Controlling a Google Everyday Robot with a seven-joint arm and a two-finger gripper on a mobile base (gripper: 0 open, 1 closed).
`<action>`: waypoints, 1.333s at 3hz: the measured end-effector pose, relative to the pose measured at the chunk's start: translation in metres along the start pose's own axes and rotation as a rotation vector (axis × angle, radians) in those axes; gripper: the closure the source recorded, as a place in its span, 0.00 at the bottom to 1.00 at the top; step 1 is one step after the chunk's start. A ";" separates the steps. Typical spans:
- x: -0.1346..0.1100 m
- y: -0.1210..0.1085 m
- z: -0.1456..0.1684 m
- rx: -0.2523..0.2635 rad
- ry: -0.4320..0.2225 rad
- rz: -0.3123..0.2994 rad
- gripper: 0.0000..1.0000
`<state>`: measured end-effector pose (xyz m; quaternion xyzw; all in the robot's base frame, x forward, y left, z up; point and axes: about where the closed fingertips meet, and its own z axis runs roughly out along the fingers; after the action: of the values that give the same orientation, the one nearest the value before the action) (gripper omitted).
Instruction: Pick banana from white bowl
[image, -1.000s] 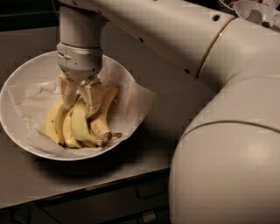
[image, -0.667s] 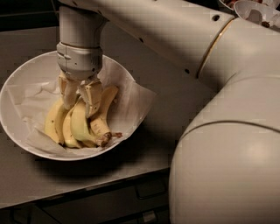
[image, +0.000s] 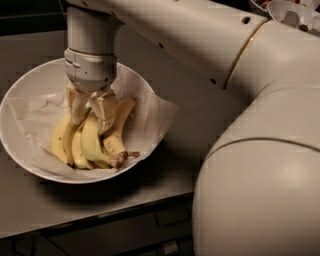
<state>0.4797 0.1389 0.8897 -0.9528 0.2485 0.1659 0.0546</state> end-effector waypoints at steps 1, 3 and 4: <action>0.000 0.000 0.000 0.000 0.000 0.000 0.68; 0.000 0.000 0.000 0.000 0.000 0.000 1.00; -0.002 -0.003 -0.004 0.075 0.022 -0.003 1.00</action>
Offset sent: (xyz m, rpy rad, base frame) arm 0.0000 0.0000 0.0000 0.0000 0.0000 0.0000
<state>0.4811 0.1414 0.8943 -0.9522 0.2539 0.1456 0.0877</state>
